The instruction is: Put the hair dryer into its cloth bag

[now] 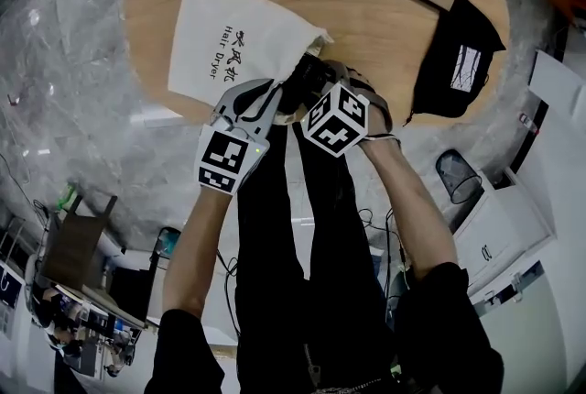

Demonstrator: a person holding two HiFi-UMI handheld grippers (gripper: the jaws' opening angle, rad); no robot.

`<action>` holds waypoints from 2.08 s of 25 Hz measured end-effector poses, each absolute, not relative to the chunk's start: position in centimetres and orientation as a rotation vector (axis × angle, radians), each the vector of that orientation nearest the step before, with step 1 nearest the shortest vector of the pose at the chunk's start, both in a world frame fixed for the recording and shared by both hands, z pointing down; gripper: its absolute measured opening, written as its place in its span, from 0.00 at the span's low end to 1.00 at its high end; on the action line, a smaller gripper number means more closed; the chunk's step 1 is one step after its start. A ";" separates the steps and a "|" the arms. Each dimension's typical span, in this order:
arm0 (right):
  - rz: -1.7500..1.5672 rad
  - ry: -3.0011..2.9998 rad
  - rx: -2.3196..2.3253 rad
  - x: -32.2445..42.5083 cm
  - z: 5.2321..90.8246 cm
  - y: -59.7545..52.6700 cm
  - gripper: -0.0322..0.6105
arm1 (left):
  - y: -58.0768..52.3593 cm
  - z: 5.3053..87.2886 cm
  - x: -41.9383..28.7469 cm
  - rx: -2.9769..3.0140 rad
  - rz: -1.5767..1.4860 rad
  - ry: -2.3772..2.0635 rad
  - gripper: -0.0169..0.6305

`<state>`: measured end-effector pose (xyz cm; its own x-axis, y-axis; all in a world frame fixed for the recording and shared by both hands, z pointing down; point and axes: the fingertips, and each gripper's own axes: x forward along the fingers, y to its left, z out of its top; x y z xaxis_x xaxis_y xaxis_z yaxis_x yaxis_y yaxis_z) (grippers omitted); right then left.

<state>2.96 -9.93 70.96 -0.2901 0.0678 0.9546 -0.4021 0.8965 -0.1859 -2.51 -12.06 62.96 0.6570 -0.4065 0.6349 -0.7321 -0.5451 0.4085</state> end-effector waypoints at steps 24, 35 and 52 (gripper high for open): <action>0.266 -1.795 0.345 7.7 73.6 -7.9 0.58 | -11.7 63.4 -1.9 2.188 0.614 -0.845 0.09; 0.283 -1.823 0.377 10.6 74.5 -6.8 0.40 | -11.8 63.6 -1.8 2.189 0.628 -0.839 0.09; 0.253 -2.000 0.397 6.1 69.3 -9.0 0.36 | -11.9 62.7 -1.6 2.208 0.636 -0.846 0.09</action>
<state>6.06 -8.96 69.34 -0.4101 -0.1666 0.8967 -0.3849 0.9230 -0.0046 -1.64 -11.94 62.74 0.6692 -0.3850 0.6355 -0.7173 -0.5579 0.4174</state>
